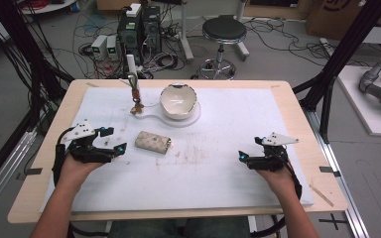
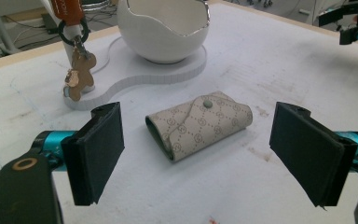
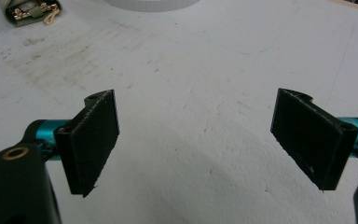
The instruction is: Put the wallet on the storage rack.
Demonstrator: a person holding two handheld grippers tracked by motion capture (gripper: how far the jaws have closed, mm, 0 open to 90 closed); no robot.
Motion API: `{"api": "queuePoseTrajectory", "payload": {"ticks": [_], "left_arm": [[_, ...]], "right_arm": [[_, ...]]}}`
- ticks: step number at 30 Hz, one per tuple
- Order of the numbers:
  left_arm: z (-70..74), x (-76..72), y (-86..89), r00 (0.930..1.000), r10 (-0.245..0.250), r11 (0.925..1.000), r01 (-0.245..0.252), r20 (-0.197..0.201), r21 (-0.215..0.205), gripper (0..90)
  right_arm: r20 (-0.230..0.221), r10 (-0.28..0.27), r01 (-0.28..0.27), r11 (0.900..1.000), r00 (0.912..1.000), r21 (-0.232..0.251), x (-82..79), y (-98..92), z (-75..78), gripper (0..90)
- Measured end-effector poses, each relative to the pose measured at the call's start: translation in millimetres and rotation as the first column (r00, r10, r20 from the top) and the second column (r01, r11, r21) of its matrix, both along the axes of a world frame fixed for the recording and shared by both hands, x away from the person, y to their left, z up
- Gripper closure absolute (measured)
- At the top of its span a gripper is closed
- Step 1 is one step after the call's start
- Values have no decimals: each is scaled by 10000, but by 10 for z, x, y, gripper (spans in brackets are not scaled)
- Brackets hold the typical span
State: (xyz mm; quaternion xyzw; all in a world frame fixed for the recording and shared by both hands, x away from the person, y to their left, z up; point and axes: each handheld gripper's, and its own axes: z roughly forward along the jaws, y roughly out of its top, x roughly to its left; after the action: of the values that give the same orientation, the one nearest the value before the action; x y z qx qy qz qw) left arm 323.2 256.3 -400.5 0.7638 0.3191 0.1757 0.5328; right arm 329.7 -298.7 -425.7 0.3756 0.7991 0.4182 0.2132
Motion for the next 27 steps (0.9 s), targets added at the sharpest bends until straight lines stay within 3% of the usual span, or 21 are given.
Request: {"api": "queuePoseTrajectory", "payload": {"ticks": [12, 17, 27], "left_arm": [[-20, -183, 171, 9998, 194, 9998, -195, 93, 53, 176], [-33, -302, 281, 9991, 403, 9990, -405, 113, 181, 176], [-64, -427, 404, 9975, 709, 9969, -710, 43, 329, 176]], "right_arm": [[179, 482, -484, 9987, 9987, 138, 152, 253, 35, 153], [173, 836, -844, 9953, 9963, 478, 263, 438, 69, 153], [331, 1842, -1854, 9820, 9823, 363, 388, 873, 143, 153]]}}
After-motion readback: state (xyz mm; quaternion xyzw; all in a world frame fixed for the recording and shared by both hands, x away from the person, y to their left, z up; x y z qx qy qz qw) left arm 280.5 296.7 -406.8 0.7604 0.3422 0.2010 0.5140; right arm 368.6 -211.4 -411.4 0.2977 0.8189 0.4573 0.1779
